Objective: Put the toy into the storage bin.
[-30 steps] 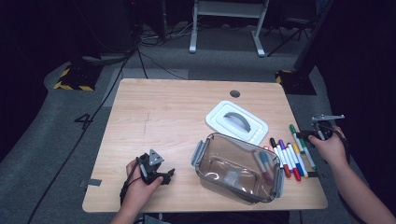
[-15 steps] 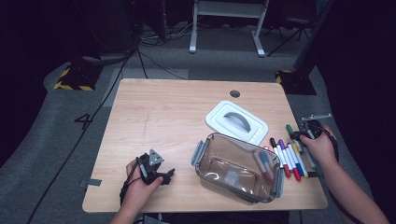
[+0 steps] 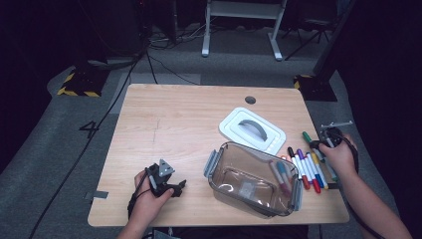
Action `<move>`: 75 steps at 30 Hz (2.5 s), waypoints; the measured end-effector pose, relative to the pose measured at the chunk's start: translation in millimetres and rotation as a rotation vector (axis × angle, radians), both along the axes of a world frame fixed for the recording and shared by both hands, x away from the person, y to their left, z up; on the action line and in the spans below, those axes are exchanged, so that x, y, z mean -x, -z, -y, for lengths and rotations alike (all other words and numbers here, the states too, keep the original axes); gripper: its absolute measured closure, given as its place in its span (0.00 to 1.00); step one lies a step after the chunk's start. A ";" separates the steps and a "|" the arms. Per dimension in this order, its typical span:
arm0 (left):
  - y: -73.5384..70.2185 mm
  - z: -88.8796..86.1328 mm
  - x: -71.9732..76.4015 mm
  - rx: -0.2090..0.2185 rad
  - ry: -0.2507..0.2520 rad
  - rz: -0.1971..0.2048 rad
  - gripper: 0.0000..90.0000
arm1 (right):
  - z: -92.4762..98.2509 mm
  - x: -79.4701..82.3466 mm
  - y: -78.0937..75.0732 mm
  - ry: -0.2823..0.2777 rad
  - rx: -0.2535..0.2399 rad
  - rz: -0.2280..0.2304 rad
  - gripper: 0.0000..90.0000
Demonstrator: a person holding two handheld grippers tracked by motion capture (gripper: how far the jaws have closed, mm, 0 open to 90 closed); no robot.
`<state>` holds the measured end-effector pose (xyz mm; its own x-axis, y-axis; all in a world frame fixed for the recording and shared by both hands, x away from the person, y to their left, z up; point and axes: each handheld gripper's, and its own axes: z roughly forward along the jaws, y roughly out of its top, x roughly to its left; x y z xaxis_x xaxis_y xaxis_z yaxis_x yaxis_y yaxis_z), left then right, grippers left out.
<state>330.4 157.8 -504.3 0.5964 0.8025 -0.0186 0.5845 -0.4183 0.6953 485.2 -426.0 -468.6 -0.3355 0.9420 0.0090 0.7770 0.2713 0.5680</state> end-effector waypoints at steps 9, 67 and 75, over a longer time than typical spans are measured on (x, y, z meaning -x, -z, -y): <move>-0.1 -0.2 -0.1 -0.002 0.001 0.001 0.20 | -7.0 10.2 -42.3 -0.060 -0.029 0.066 0.86; 0.1 0.0 -0.3 -0.002 0.000 0.004 0.20 | -223.7 124.4 -114.2 -0.773 -0.207 -0.157 0.86; 0.1 0.0 -0.3 -0.002 0.000 0.005 0.20 | -241.4 128.2 -97.1 -0.809 -0.167 -0.223 0.86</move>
